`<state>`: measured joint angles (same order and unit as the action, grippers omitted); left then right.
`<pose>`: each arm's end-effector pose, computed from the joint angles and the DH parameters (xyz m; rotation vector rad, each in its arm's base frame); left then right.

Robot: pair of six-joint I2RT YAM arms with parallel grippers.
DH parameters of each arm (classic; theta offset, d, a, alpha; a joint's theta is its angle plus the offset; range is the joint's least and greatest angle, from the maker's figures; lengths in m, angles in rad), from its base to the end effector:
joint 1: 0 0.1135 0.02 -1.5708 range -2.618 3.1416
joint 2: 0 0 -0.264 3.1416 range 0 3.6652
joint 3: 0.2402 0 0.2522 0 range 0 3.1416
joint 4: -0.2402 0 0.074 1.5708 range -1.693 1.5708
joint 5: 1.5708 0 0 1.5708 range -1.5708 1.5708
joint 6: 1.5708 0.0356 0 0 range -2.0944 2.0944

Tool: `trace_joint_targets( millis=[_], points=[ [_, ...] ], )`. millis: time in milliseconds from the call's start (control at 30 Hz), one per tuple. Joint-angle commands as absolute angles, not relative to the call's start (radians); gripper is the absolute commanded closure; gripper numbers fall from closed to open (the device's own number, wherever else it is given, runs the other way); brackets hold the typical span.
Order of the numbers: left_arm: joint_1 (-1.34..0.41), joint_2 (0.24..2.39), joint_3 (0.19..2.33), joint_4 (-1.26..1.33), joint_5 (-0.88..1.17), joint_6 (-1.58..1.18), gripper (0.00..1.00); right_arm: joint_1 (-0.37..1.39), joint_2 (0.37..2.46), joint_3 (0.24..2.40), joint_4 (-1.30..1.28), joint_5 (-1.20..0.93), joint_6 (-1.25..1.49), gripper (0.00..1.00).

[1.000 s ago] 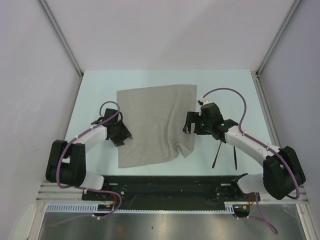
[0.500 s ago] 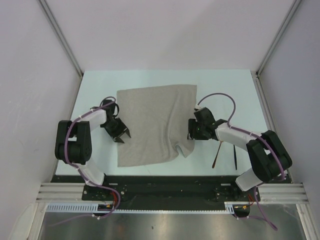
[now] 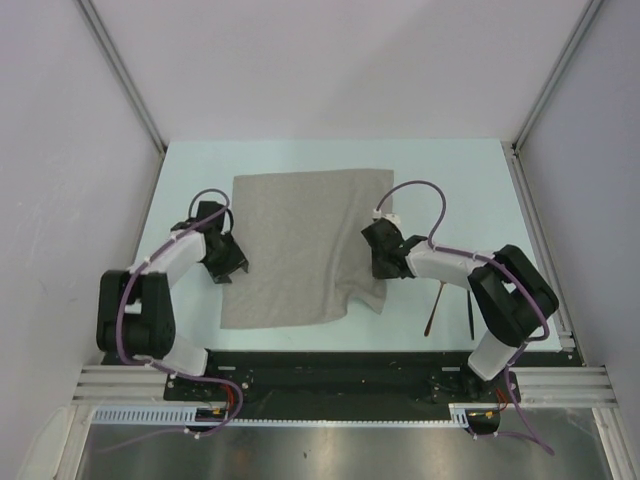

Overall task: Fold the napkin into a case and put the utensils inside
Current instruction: Flatten out the crumpled napkin at the center of the board.

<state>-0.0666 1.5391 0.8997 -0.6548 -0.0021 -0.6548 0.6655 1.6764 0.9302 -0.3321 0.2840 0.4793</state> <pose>0.2733 -0.0182 0.1739 -0.8349 2.7551 -0.1386 0.2575 0.1895 0.1585 -0.1474 2.5753 0.0412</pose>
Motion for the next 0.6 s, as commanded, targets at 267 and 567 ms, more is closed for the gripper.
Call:
trace_joint_targets(
  millis=[267, 567],
  points=[
    [-0.101, 1.066, 0.785, -0.591, 0.202, -0.592, 0.39, 0.462, 1.635, 0.945, -0.387, 0.381, 0.379, 0.82],
    [-0.132, 1.259, 0.736, -0.494, 0.259, -0.595, 0.40, 0.471, 1.318, 0.876, -0.416, 0.335, 0.345, 0.01]
  ],
)
